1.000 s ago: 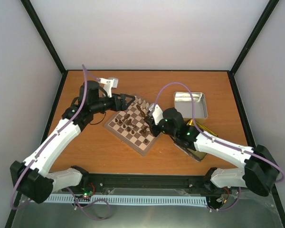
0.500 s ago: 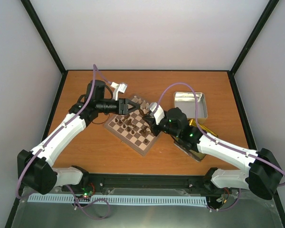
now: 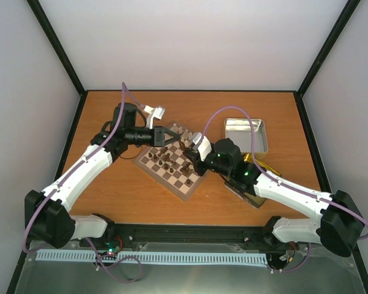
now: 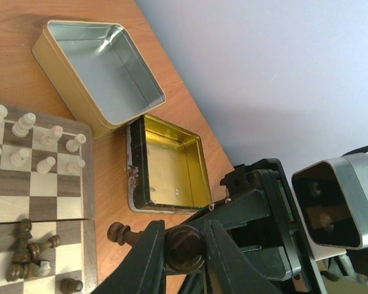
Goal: Set up the chess pieces on the board
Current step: Pick up the chess piece from the chessboard, then place the chess piece on the chessboard.
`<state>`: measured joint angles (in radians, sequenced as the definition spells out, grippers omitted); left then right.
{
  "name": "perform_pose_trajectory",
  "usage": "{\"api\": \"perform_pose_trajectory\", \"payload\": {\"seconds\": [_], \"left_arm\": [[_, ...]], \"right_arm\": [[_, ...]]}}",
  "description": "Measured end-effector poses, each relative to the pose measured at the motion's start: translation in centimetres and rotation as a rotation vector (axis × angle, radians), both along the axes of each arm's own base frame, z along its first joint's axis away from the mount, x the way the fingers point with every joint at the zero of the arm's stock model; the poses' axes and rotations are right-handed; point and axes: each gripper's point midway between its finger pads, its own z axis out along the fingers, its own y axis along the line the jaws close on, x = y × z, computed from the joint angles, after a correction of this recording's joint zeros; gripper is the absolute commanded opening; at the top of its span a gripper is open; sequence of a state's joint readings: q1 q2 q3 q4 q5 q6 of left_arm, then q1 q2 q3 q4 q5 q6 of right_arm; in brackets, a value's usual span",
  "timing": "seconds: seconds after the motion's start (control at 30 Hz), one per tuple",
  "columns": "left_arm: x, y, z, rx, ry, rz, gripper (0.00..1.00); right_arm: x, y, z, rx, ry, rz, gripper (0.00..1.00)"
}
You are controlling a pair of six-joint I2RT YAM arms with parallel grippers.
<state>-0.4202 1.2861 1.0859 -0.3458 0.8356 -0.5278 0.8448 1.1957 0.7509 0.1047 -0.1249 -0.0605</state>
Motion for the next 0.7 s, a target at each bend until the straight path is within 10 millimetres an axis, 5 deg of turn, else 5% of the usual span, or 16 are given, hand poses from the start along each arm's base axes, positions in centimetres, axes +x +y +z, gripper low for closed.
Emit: {"api": "perform_pose_trajectory", "payload": {"seconds": [0.3,0.53,0.7], "left_arm": [[0.8,1.8,-1.3,0.087,-0.087,0.118,0.0],[1.7,6.6,-2.9,0.278,-0.242,0.385,0.01],[0.7,6.7,-5.6,0.396,-0.284,0.431,0.01]], "right_arm": [[0.7,0.6,-0.9,-0.005,0.101,-0.037,0.08],[3.4,0.6,-5.1,-0.096,0.375,-0.22,0.1],[3.8,-0.3,-7.8,-0.107,0.584,-0.337,0.11]]}}
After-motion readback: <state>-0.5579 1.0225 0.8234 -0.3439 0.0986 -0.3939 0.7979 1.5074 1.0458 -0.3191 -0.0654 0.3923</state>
